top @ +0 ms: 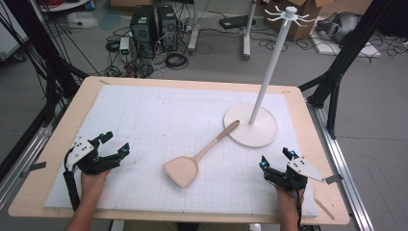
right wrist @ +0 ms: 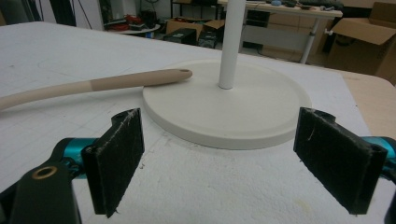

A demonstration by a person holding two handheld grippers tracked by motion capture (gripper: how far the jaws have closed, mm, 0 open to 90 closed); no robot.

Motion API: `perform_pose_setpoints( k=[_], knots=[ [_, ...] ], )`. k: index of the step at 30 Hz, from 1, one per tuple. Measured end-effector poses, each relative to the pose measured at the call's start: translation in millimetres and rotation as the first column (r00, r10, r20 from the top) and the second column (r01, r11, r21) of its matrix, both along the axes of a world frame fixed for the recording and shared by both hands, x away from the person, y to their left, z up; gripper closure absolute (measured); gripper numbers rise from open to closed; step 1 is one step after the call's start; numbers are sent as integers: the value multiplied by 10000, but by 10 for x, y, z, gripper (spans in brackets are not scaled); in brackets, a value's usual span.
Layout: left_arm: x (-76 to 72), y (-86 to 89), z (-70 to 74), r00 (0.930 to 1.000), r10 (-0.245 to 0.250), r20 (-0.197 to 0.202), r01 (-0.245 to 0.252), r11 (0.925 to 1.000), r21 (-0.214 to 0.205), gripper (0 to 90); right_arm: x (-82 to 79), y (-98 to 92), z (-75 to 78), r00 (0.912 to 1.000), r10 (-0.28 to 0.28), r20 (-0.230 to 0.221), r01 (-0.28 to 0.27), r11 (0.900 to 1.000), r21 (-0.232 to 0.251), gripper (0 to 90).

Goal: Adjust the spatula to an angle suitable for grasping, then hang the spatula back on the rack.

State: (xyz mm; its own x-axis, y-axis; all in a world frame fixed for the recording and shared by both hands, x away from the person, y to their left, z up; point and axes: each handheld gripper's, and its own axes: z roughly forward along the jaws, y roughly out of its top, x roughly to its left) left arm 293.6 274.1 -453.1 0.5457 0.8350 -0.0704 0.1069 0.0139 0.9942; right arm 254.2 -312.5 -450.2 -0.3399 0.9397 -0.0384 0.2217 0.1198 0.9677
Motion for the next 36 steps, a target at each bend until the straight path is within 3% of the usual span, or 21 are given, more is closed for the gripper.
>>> perform_pose_setpoints(
  k=[5, 21, 27, 29, 36],
  knots=[
    [5, 19, -1, 10000, 30, -32, -31, 9997, -237, 180, 3, -2, 1, 10000, 12, 1, -12, 10000, -6, 148],
    [12, 7, 4, 9999, 77, -136, -77, 10000, -11, 204, 17, 0, 0, 10000, -77, -43, 76, 9999, -118, 148],
    [14, 2, 14, 9994, 239, -232, -241, 9996, -122, 194, 10, 11, 1, 9999, -80, -117, 79, 9999, -81, 150],
    [16, -25, 40, 9992, 195, -342, -199, 9997, -110, 190, 13, 10, 1, 10000, -46, -68, 45, 9999, -156, 149],
    [37, -169, 175, 9996, -232, -167, 234, 9996, 171, 183, 14, 9, 1, 10000, -30, -83, 29, 9999, -153, 149]
  ],
)
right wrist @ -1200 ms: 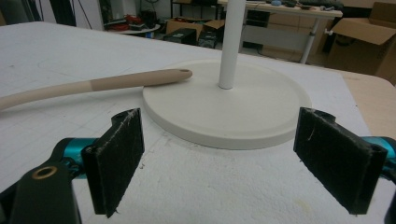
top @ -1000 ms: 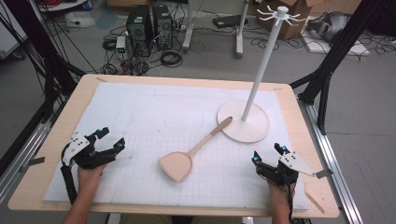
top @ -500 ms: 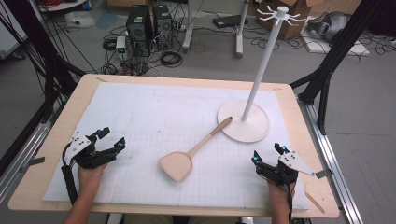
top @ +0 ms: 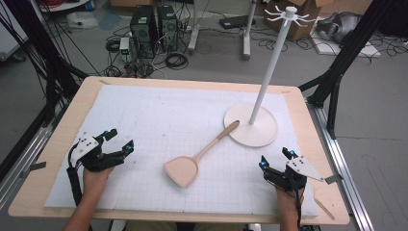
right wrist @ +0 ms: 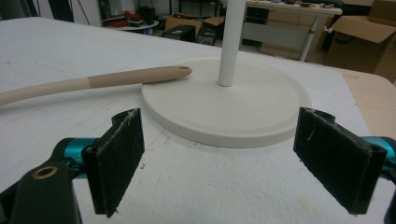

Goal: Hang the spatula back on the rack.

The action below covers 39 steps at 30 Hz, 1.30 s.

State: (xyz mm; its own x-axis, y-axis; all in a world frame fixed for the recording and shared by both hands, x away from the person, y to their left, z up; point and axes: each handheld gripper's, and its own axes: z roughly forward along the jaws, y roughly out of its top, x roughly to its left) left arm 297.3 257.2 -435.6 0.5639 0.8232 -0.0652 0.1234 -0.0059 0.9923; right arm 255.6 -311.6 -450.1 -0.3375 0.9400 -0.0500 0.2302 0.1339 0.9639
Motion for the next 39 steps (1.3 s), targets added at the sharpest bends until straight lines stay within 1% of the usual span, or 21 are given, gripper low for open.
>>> perform_pose_setpoints(
  k=[3, 5, 7, 10, 11, 13, 16, 20, 21, 24, 25, 28, 31, 32, 33, 34, 35, 36, 37, 38, 39],
  knots=[
    [19, -90, 90, 9996, -295, -20, 295, 9996, 52, 183, 2, 1, 0, 10000, -16, -10, 17, 10000, 66, 149],
    [47, -159, 151, 9988, -427, -252, 432, 9989, 183, 187, 2, 2, 0, 10000, -20, -15, 20, 10000, 66, 149],
    [79, -233, 209, 9963, -760, -411, 772, 9966, 288, 189, 3, 2, 0, 10000, -27, -12, 28, 10000, 65, 149],
    [116, -319, 266, 9934, -1059, -443, 1076, 9934, 401, 190, 2, 3, 0, 10000, -29, -28, 30, 10000, 69, 150],
    [148, -420, 318, 9884, -1396, -590, 1425, 9887, 469, 190, 4, 3, 0, 10000, -13, 1, 13, 10000, 5, 149],
    [181, -513, 346, 9804, -1800, -801, 1846, 9814, 534, 193, 3, 0, -1, 10000, 17, 17, -17, 10000, -38, 149],
    [238, -683, 382, 9677, -2246, -1149, 2333, 9700, 686, 193, -2, 0, 0, 10000, 3, 12, -3, 10000, -17, 149],
    [305, -968, 429, 9454, -2838, -1603, 3017, 9480, 1009, 197, -3, 5, 0, 10000, 41, 11, -41, 10000, 1, 149],
    [322, -1033, 433, 9372, -3046, -1700, 3240, 9407, 1009, 203, -1, 1, 0, 10000, 44, 48, -44, 10000, -18, 149],
    [376, -1201, 420, 9072, -3602, -2174, 3810, 9225, 613, 261, -4, 2, 0, 10000, 51, 75, -51, 10000, 8, 149],
    [399, -1276, 409, 8995, -3698, -2326, 3955, 9155, 742, 262, -5, 1, -1, 10000, 35, 57, -35, 10000, 8, 149],
    [449, -1427, 384, 8866, -3745, -2716, 4162, 9020, 1148, 272, -8, 3, -1, 10000, 28, 36, -28, 10000, 86, 149],
    [505, -1553, 357, 8776, -3646, -3114, 4227, 8948, 1436, 292, -8, 1, 0, 10000, 52, 61, -52, 10000, 2, 149],
    [505, -1553, 357, 8776, -3646, -3114, 4227, 8948, 1436, 292, -7, 1, -1, 10000, 53, 81, -53, 10000, -11, 149],
    [539, -1629, 342, 8751, -3579, -3257, 4232, 8924, 1563, 290, -7, 2, 0, 9999, 54, 87, -54, 10000, -7, 149],
    [558, -1661, 336, 8673, -3622, -3414, 4325, 8879, 1566, 289, -6, 1, -1, 9999, 65, 107, -64, 10000, -29, 149],
    [576, -1702, 331, 8624, -3604, -3553, 4370, 8845, 1634, 289, -6, 2, -1, 10000, 64, 75, -64, 10000, -18, 150],
    [576, -1702, 331, 8624, -3604, -3553, 4370, 8845, 1634, 289, -6, 3, 0, 10000, 57, 65, -57, 10000, -2, 149],
    [605, -1790, 319, 8580, -3569, -3694, 4430, 8781, 1807, 289, -6, 2, -1, 10000, 63, 72, -63, 10000, -17, 149],
    [616, -1839, 313, 8546, -3560, -3780, 4456, 8765, 1819, 289, -5, 2, -2, 9999, 63, 80, -63, 10000, -29, 149],
    [633, -1881, 307, 8513, -3559, -3855, 4524, 8701, 1958, 289, -5, 3, 0, 9999, 68, 85, -68, 10000, -27, 149]
  ],
)
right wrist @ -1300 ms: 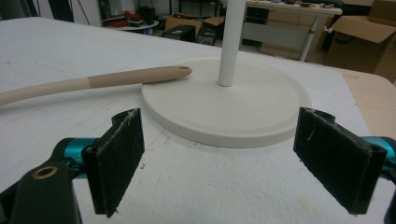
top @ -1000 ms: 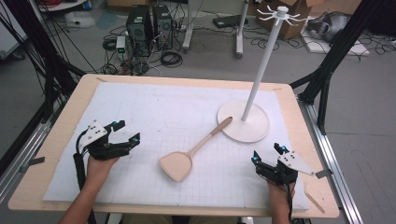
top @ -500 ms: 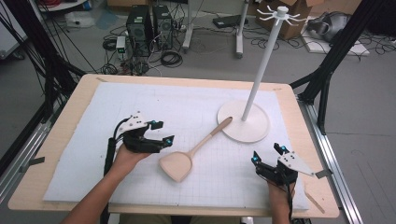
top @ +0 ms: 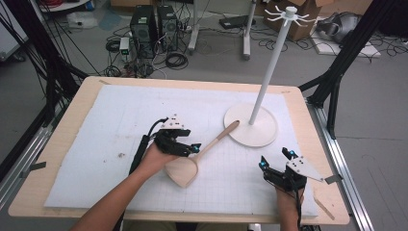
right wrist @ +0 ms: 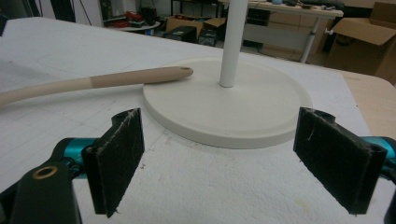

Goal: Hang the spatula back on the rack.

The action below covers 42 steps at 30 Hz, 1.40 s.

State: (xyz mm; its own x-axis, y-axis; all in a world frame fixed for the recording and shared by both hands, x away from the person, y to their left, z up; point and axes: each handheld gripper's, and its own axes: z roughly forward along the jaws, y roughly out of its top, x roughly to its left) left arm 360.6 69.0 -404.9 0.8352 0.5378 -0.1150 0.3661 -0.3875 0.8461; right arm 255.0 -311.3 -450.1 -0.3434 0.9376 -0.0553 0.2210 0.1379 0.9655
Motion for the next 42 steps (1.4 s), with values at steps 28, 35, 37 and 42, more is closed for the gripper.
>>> perform_pose_setpoints(
  k=[28, 35, 37, 42],
  knots=[
    [208, -629, -225, 9868, -47, -1621, 595, 9404, 3347, 437, 3, 3, 0, 10000, 20, -67, -20, 10000, -9, 149],
    [176, -643, -214, 9891, -287, -1447, 780, 9342, 3481, 618, 5, 6, 0, 10000, 14, -92, -15, 10000, -26, 150],
    [153, -663, -210, 9895, -574, -1330, 1024, 9264, 3625, 699, 6, 6, 1, 10000, 15, -85, -15, 10000, -41, 150],
    [167, -652, -208, 9878, -409, -1504, 921, 9314, 3523, 719, 7, 6, -2, 10000, 11, -70, -12, 10000, -70, 151]
  ],
)
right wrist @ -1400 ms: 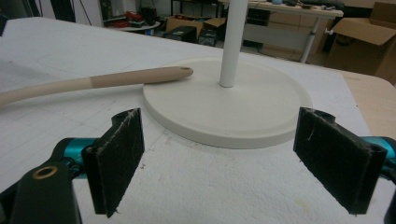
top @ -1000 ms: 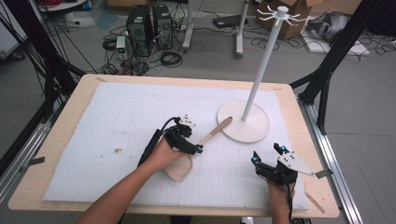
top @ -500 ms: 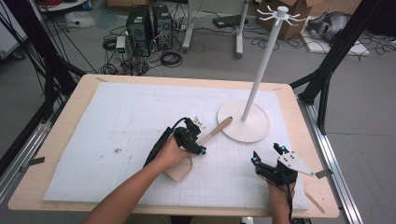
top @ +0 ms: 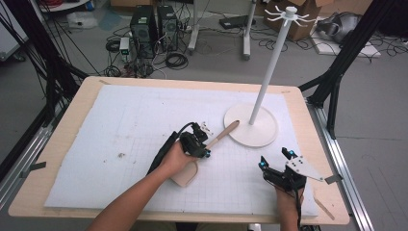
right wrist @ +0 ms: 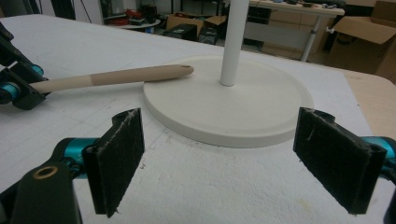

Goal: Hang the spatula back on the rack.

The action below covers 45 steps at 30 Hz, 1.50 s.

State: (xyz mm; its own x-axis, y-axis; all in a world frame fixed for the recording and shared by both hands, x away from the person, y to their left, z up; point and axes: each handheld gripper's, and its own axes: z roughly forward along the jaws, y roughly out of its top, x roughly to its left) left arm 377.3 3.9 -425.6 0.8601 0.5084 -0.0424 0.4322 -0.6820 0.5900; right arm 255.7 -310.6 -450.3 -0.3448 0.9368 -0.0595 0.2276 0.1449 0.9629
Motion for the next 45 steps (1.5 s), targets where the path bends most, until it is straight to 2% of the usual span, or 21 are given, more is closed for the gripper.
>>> perform_pose_setpoints(
  k=[3, 4, 5, 8, 9, 15, 20, 23, 29, 30, 33, 35, 37, 40, 41, 43, 45],
  knots=[
    [18, 18, -1, 9999, 54, -98, -55, 10000, -69, 751, 0, 1, 0, 10000, -4, -10, 4, 10000, 26, 151],
    [28, 37, 2, 9999, -95, -37, 95, 9999, -75, 779, 0, -1, 2, 10000, 15, -14, -15, 10000, 33, 151],
    [18, 37, 0, 9997, -242, 70, 242, 9997, -61, 779, 0, 0, 2, 10000, 13, -20, -13, 10000, 37, 151],
    [4, 44, -2, 9999, -153, 47, 154, 9997, -201, 781, 0, -1, 2, 10000, 20, -15, -20, 10000, 30, 151],
    [4, 49, 3, 9996, -247, 101, 248, 9997, -59, 781, 0, 0, 1, 10000, 17, -24, -17, 10000, 44, 151],
    [-21, 69, 53, 9992, -339, 201, 347, 9986, -397, 782, -1, 0, 1, 10000, 4, -2, -4, 10000, 29, 151],
    [-29, 125, 96, 9995, -202, 244, 221, 9964, -814, 782, -1, -1, 1, 10000, 14, 7, -14, 10000, 21, 151],
    [-42, 169, 119, 9994, -144, 320, 180, 9932, -1153, 782, 0, -1, 1, 10000, 15, 23, -15, 10000, 9, 152],
    [-102, 237, 168, 9983, -271, 508, 346, 9874, -1547, 782, 1, 9, 4, 10000, -8, 74, 9, 9999, -116, 153],
    [-114, 248, 170, 9983, -230, 528, 315, 9857, -1657, 782, -2, 14, 6, 10000, -8, -73, 8, 10000, -46, 155],
    [-130, 284, 188, 9978, -252, 617, 361, 9825, -1829, 782, 4, 17, 12, 10000, -4, -80, 3, 9999, -131, 165],
    [-144, 300, 208, 9974, -212, 684, 345, 9794, -1989, 782, 15, 26, 14, 9999, 102, -125, -105, 9996, -246, 179],
    [-160, 308, 233, 9969, -254, 740, 406, 9765, -2119, 782, 42, 38, 29, 9990, 398, -226, -397, 9992, 58, 179],
    [-183, 307, 254, 9956, -448, 823, 615, 9751, -2132, 782, 65, 86, 66, 9985, 527, -177, -526, 9986, 75, 187],
    [-201, 299, 263, 9951, -518, 840, 687, 9746, -2131, 782, 95, 137, 98, 9973, 712, -151, -714, 9974, -132, 250],
    [-219, 298, 267, 9948, -525, 875, 703, 9742, -2142, 781, 116, 161, 109, 9964, 804, -263, -808, 9966, -142, 356],
    [-227, 311, 265, 9947, -530, 878, 712, 9731, -2190, 781, 110, 158, 119, 9955, 930, -165, -931, 9956, -92, 581]
  ],
)
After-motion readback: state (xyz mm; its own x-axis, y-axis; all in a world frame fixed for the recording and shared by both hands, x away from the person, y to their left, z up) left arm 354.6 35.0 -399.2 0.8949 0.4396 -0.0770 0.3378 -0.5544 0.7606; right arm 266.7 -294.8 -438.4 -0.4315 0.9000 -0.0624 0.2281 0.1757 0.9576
